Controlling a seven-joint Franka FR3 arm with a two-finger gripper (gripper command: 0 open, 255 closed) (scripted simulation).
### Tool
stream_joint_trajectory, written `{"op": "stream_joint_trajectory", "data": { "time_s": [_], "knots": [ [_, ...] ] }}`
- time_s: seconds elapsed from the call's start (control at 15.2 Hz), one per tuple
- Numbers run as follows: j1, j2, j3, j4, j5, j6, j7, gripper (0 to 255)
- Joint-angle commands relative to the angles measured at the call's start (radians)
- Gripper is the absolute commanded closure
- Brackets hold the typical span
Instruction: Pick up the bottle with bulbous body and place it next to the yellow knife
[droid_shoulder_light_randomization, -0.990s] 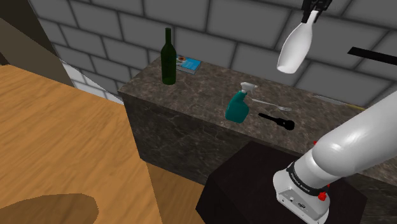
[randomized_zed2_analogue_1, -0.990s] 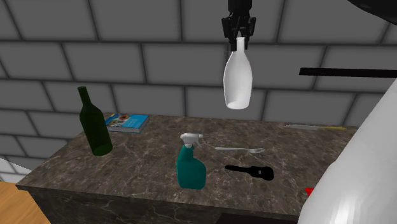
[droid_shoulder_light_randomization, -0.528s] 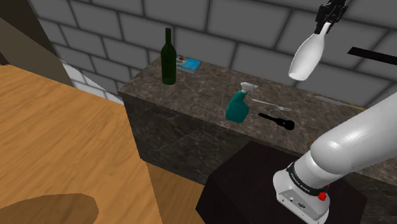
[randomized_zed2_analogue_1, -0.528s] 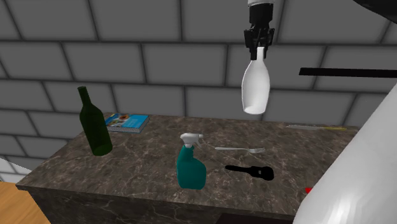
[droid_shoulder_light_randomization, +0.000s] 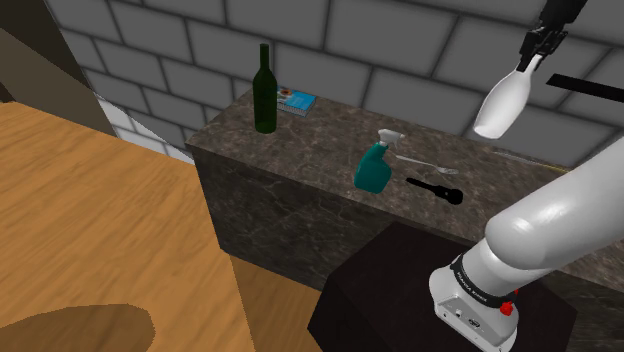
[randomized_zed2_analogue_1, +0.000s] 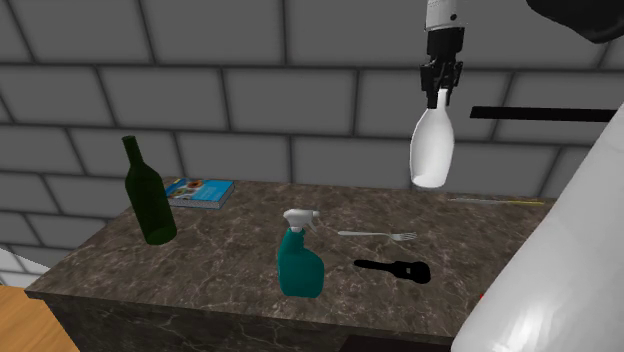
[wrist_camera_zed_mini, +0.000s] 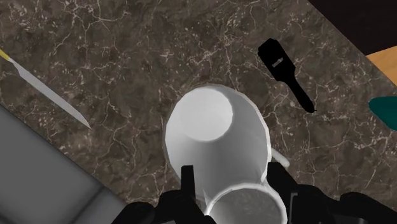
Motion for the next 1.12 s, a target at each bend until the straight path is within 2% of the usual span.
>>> {"op": "stream_joint_trajectory", "data": {
  "time_s": [0.0,0.46,0.79,1.06],
  "knots": [
    [-0.023,0.026,-0.032,-0.002,0.008,0.030,-0.055,255],
    [-0.123,0.170,-0.128,0.041,0.086,0.116,-0.251,255],
    [-0.232,0.318,-0.168,0.118,0.183,0.157,-0.402,255],
    [-0.228,0.316,-0.164,0.062,0.182,0.211,-0.397,255]
  ]
}}
